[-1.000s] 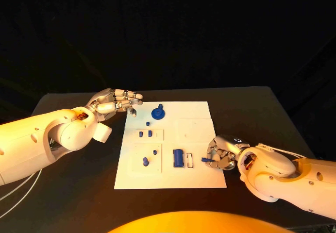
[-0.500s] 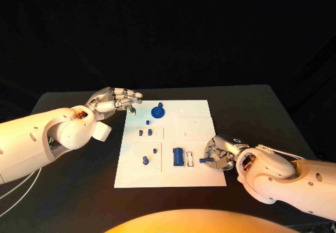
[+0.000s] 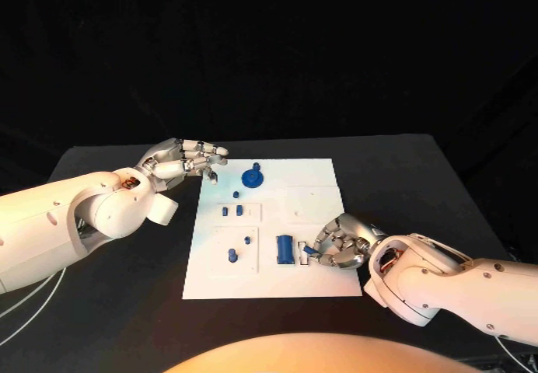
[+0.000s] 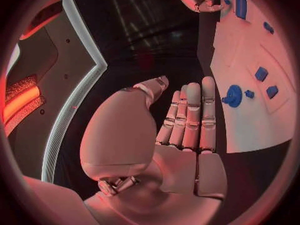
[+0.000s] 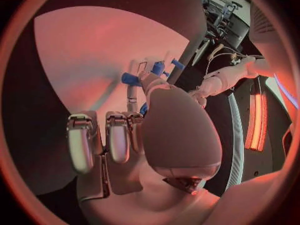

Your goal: Assemble the parts on the task board

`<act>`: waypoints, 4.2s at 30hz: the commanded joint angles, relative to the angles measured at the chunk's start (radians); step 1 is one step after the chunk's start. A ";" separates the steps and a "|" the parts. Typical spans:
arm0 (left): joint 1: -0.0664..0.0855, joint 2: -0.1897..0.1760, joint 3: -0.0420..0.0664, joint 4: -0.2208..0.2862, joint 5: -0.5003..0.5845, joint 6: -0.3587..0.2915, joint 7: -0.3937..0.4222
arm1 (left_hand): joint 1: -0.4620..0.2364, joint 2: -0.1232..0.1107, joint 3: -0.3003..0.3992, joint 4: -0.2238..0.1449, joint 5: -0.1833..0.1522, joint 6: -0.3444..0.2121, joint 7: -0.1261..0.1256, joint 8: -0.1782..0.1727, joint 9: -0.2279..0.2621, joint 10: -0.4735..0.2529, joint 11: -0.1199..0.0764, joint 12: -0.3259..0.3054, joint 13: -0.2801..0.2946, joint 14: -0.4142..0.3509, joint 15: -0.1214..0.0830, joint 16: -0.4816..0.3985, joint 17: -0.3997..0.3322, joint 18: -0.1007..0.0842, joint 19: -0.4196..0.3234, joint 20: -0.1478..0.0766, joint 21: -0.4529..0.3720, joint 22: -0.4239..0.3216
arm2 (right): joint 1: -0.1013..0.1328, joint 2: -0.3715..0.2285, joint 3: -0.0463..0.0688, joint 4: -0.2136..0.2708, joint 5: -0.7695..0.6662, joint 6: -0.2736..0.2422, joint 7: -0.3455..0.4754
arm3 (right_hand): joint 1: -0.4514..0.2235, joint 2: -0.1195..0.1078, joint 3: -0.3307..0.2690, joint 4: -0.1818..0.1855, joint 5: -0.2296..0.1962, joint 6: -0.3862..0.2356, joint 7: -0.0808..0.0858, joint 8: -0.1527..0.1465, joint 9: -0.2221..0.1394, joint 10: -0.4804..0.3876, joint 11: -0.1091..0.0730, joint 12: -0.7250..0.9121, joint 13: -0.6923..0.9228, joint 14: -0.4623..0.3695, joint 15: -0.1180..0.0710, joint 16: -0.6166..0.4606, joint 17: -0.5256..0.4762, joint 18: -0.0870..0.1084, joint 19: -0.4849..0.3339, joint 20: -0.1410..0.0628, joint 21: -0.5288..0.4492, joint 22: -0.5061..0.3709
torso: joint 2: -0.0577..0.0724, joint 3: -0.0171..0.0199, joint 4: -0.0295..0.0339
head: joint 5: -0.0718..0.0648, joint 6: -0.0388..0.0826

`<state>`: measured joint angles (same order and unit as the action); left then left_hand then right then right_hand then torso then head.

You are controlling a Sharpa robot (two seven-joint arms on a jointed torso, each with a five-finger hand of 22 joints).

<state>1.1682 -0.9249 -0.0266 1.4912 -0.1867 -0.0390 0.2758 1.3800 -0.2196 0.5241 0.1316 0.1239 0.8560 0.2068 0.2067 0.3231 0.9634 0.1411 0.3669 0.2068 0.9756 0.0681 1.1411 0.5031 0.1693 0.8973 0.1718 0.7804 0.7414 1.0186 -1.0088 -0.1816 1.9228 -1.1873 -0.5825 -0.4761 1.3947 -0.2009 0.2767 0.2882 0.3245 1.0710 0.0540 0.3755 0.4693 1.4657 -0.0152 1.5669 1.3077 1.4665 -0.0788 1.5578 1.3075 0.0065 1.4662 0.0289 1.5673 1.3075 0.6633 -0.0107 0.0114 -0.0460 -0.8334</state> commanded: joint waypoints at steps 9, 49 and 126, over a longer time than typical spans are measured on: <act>-0.002 -0.001 0.000 0.004 0.003 0.017 0.003 | -0.002 0.008 0.000 0.006 0.000 -0.008 0.002 -0.006 -0.001 -0.009 0.002 0.005 -0.001 -0.001 0.005 -0.005 -0.002 0.014 0.008 -0.002 -0.004 -0.002 | -0.007 0.037 0.000 -0.027 0.144 -0.040 0.029 | -0.106 0.001 -0.008 0.002 -0.006 0.000 0.001 0.007 0.008 0.105 -0.004 0.004 0.263 0.099 -0.003 0.004 0.239 -0.006 0.105 -0.005 0.003 0.263 | 0.000 0.0013 0.0004 | 0.004 0.000; -0.001 -0.001 0.000 0.001 0.002 0.027 -0.012 | -0.007 0.010 -0.002 0.013 0.000 -0.009 0.002 -0.007 -0.001 -0.011 0.002 0.007 -0.001 -0.001 0.006 -0.004 -0.002 0.014 0.009 -0.002 -0.007 -0.004 | -0.007 0.058 0.000 -0.033 0.086 -0.003 -0.008 | -0.311 0.033 -0.071 0.005 -0.009 0.000 0.000 0.018 0.023 0.105 -0.004 0.004 0.263 0.098 -0.003 0.002 0.236 -0.006 0.105 -0.004 0.003 0.263 | 0.000 0.0007 -0.0003 | 0.002 0.003; -0.047 0.252 0.006 -0.317 0.196 -0.319 0.191 | -1.380 0.220 -0.524 -0.132 -0.124 -0.856 -0.207 -0.207 -0.323 -0.963 -0.141 -0.367 -0.207 -0.976 -0.068 -1.141 -0.503 -0.169 -0.897 -0.172 -0.780 -0.741 | 0.144 0.287 0.070 -0.691 0.955 -0.006 0.901 | -1.395 0.201 -0.277 -0.288 -0.325 -1.071 -0.054 -0.375 -0.469 -1.466 0.015 -1.567 -1.308 -1.467 0.079 -1.558 -1.308 -0.006 -1.466 -0.029 -1.567 -1.307 | -0.116 0.0093 -0.0124 | 0.045 0.230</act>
<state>1.1230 -0.6710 -0.0223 1.1599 0.0142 -0.2844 0.4502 0.8911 -0.0244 0.0244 0.0529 0.0222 0.1202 0.0229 0.0207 0.0370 0.1286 0.0246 0.0114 0.0100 0.0848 0.0285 0.0240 0.0168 0.0283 0.0830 0.0513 0.0105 0.0241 1.1662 -0.7215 -0.1127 1.2148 -0.2819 -0.5478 0.3939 0.6634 -0.0381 0.0697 0.0436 0.0556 0.1462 0.0387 0.0402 0.0646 0.1730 0.0300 0.0264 0.0492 0.1698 0.0235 0.0439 0.0670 0.0395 0.1649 0.0430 0.0135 0.0705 0.5640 -0.0079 -0.0060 -0.0040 -0.6158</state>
